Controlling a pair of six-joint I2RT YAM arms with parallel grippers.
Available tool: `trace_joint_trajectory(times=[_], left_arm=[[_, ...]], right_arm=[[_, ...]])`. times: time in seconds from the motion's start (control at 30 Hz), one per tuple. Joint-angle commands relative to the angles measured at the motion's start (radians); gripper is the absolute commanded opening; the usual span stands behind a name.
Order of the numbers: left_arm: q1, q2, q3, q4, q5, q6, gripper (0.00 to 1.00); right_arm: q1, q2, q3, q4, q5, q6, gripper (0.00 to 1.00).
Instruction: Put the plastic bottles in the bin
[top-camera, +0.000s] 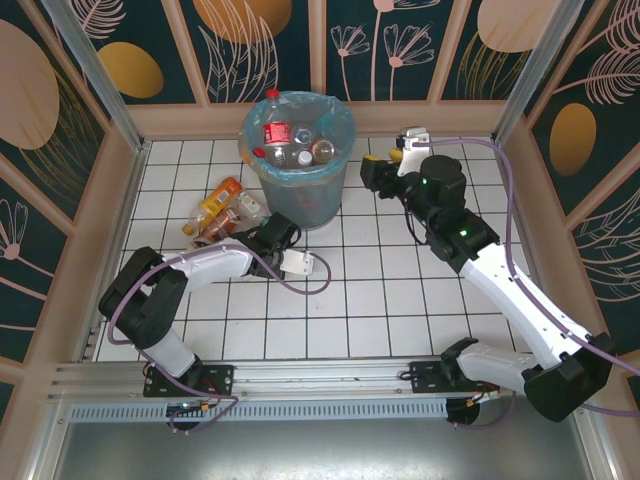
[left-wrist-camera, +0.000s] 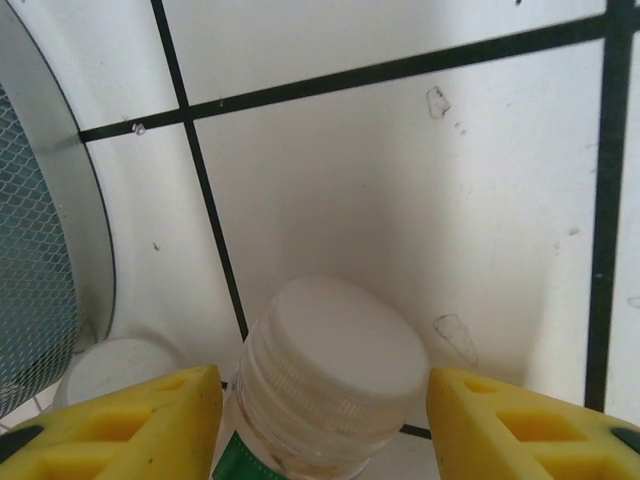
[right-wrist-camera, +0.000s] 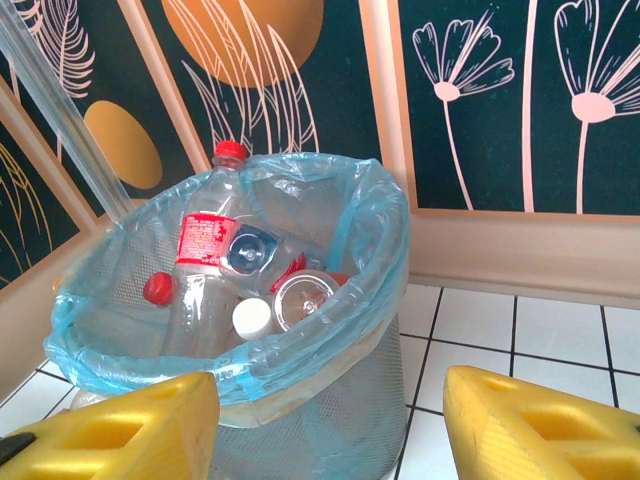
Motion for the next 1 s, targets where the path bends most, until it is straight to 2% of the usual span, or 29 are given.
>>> trace_joint_trajectory(times=[0.0,0.13,0.2,0.3,0.6,0.8,0.97], left_arm=[[0.005,0.023,0.032,-0.050,0.056,-0.025,0.55],[0.005,0.044,0.038,-0.056,0.044,-0.029,0.56],[0.005,0.061,0.037,-0.055,0.022,-0.026,0.64],[0.005,0.105,0.043,-0.060,-0.013,-0.030,0.66],[0.004,0.097,0.061,-0.074,0.018,-0.041,0.47],[0.005,0.026,0.047,-0.044,0.009,-0.029,0.40],[0.005,-0.031,0.063,-0.059,0.032,-0.068,0.34]], right_arm=[[-0.009,-0.011,-0.010,0.031,0.008,0.017,0.62],[-0.009,-0.011,-0.010,0.024,0.010,0.016,0.61],[-0.009,-0.014,-0.009,0.019,0.011,0.016,0.62],[-0.009,-0.019,-0.010,0.021,0.008,0.018,0.61],[-0.009,-0.034,-0.024,0.016,0.011,0.018,0.62],[-0.009,-0.036,-0.032,0.020,0.007,0.026,0.62],[-0.009,-0.036,-0.033,0.019,0.003,0.033,0.62]])
